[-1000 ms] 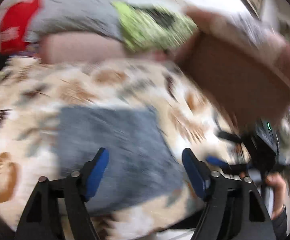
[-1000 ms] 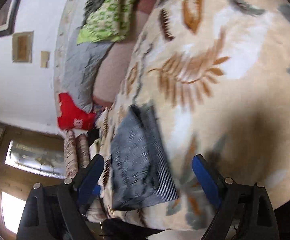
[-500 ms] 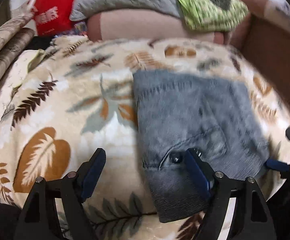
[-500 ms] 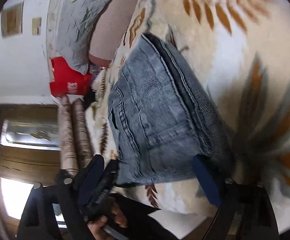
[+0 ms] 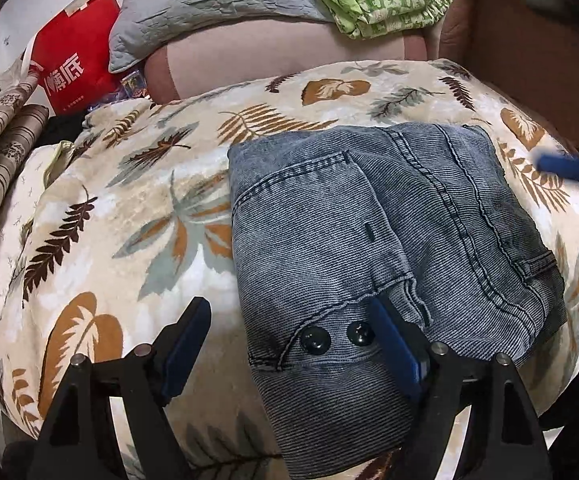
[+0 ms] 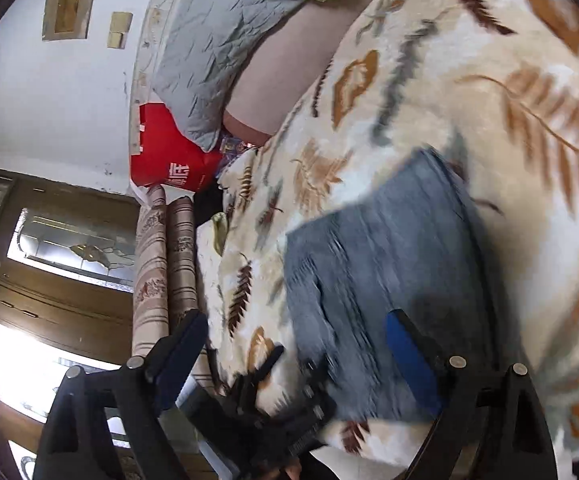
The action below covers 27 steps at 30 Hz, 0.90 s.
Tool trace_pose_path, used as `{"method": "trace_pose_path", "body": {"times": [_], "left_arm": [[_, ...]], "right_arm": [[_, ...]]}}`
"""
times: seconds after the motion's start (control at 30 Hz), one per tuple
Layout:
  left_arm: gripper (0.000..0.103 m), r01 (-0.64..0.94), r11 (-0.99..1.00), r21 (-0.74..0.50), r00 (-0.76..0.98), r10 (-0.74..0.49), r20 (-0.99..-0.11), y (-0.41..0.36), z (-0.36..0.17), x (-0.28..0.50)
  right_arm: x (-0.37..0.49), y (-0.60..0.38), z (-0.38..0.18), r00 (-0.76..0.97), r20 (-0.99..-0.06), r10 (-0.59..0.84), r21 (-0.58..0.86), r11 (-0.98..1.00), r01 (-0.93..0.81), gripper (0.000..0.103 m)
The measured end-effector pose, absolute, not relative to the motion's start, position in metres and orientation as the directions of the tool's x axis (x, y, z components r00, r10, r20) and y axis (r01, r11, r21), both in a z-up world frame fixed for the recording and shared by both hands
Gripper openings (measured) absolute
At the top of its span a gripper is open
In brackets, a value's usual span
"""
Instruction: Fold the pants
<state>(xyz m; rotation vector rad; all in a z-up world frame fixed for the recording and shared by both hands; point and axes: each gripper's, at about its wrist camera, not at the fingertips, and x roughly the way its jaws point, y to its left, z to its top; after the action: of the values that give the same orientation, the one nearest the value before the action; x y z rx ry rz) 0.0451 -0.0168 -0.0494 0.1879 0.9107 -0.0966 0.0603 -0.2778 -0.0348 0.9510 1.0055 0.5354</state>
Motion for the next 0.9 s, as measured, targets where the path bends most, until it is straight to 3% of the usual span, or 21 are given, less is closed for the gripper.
{"method": "trace_pose_path", "body": {"times": [0.13,0.17,0.2,0.23,0.3,0.33,0.43,0.57,0.67,0.9], "left_arm": [[0.082,0.159,0.981,0.112,0.608,-0.008,-0.794,-0.017,-0.049,0.043],[0.082,0.158,0.983,0.096,0.599,-0.018,-0.801,-0.015,-0.048,0.044],[0.082,0.161,0.984,0.074,0.593,-0.036,-0.804,-0.014,-0.047,0.044],[0.082,0.166,0.985,0.037,0.584,-0.068,-0.809,-0.010,-0.044,0.045],[0.082,0.143,0.989,-0.034,0.580,-0.112,-0.807,0.001,-0.033,0.043],[0.082,0.120,0.989,-0.084,0.588,-0.139,-0.797,0.009,-0.026,0.041],[0.083,0.064,0.971,-0.232,0.582,-0.225,-0.781,0.027,-0.019,0.042],[0.087,0.053,0.954,-0.294,0.441,-0.287,-0.851,0.020,-0.063,0.056],[0.089,0.033,0.932,-0.362,0.422,-0.341,-0.840,0.029,-0.067,0.060],[0.089,0.042,0.930,-0.366,0.440,-0.346,-0.829,0.028,-0.069,0.059]], "right_arm": [[0.115,-0.271,-0.041,0.439,-0.472,0.764,0.850,0.527,-0.002,0.092],[0.127,-0.274,-0.054,0.435,-0.519,0.736,0.825,0.564,0.032,0.092],[0.139,-0.280,-0.086,0.384,-0.644,0.662,0.749,0.647,0.142,0.088],[0.143,-0.284,-0.112,0.341,-0.678,0.652,0.731,0.645,0.221,0.084],[0.138,-0.293,-0.114,0.382,-0.636,0.670,0.768,0.599,0.227,0.082],[0.138,-0.290,-0.103,0.373,-0.661,0.651,0.744,0.635,0.208,0.082],[0.143,-0.266,-0.060,0.347,-0.791,0.504,0.567,0.817,0.106,0.084],[0.159,-0.219,0.000,0.383,-0.808,0.448,0.453,0.888,-0.083,0.102],[0.193,-0.148,0.024,0.329,-0.874,0.359,0.273,0.921,-0.279,0.103],[0.246,-0.034,-0.055,0.019,-0.993,0.114,0.091,0.872,-0.481,0.102]]}}
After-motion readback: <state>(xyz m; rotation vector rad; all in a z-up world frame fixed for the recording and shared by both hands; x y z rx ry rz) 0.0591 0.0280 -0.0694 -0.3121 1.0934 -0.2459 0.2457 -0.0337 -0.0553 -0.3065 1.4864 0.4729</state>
